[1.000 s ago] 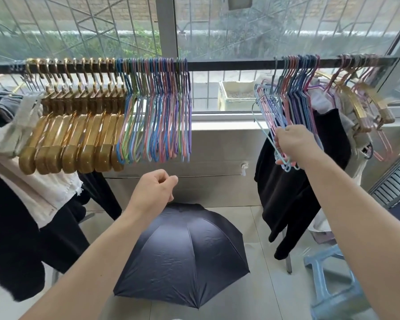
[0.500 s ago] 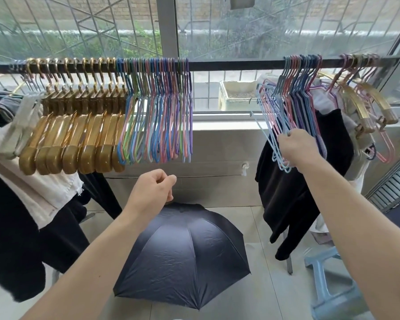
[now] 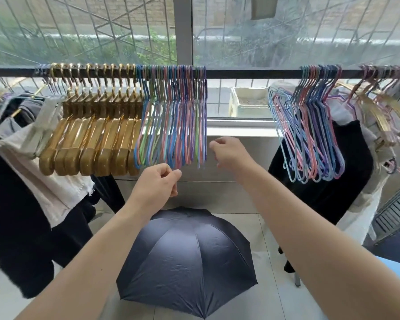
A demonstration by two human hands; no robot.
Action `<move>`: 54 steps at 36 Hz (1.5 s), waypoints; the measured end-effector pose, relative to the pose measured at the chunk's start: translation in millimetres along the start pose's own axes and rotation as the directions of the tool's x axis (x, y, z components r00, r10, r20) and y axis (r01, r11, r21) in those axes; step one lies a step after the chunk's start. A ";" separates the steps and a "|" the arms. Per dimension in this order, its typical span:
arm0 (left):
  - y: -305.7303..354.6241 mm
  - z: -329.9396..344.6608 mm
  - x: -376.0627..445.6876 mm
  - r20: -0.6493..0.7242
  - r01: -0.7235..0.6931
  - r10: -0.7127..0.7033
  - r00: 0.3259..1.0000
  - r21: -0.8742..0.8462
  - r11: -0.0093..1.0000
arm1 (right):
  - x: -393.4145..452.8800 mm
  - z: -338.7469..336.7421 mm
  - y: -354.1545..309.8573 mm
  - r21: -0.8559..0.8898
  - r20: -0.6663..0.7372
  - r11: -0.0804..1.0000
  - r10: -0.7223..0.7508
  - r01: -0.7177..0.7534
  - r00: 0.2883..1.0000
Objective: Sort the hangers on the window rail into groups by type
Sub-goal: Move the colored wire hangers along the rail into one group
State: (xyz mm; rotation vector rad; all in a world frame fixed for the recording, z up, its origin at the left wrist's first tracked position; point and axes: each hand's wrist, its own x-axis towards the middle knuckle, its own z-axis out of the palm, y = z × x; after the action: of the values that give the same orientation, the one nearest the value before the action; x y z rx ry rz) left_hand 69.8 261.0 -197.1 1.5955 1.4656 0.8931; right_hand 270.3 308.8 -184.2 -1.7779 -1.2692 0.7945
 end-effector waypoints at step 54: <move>-155.5 52.8 -29.5 0.190 0.315 -0.368 0.910 0.259 0.913 | -95.4 -27.9 191.1 0.482 0.191 0.722 0.466 -0.496 0.864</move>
State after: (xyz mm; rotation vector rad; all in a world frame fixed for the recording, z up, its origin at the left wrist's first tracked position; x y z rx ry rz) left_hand 44.1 232.6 -359.5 1.4739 1.6496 0.3323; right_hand 351.8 176.3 -333.3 -1.6383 -0.5165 1.3474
